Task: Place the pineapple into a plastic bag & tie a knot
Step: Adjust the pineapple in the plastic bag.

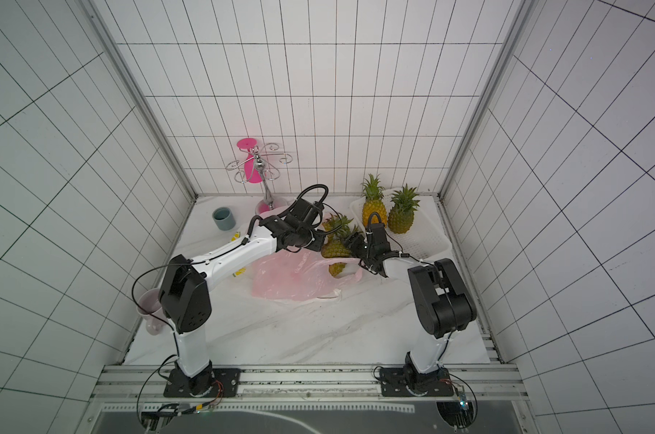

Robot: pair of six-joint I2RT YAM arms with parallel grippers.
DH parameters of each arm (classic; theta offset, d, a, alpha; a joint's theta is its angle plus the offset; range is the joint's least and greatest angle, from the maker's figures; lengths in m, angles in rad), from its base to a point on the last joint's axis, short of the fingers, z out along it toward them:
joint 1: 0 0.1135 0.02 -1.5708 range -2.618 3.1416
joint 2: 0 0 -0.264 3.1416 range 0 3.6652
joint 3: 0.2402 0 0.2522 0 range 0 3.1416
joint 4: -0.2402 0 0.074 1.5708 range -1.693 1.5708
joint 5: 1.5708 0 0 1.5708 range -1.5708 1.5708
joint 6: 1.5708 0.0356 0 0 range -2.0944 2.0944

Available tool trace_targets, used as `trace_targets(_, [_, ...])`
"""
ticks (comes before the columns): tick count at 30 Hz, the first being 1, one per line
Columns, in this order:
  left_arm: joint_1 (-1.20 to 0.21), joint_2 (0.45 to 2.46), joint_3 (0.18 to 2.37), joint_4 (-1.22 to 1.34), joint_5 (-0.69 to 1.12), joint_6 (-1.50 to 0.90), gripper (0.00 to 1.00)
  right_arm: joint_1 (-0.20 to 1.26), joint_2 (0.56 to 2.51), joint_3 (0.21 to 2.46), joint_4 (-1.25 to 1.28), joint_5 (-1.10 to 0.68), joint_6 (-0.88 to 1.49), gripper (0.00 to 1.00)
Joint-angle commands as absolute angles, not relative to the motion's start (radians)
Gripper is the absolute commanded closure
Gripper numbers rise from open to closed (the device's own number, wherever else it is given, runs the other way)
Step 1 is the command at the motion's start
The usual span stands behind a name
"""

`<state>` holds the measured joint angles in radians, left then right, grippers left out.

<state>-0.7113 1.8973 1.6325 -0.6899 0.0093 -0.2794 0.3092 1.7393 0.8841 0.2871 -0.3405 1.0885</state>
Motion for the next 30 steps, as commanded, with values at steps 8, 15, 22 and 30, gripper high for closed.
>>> trace_targets(8, [-0.715,1.862,1.557,-0.569,0.075,-0.281,1.00,0.349,1.905,1.003,0.376,-0.419,1.181,0.19])
trace_targets(15, [-0.713,1.847,1.537,-0.521,0.074,-0.293,1.00,0.351,1.932,0.965,0.436,-0.447,1.196,0.55])
trace_targets(22, [-0.709,1.830,1.550,-0.510,0.050,-0.293,1.00,0.354,1.925,0.932,0.383,-0.431,1.136,0.93])
trace_targets(30, [-0.686,1.817,1.540,-0.535,0.036,-0.278,1.00,0.378,1.798,0.818,0.399,-0.432,1.128,1.00])
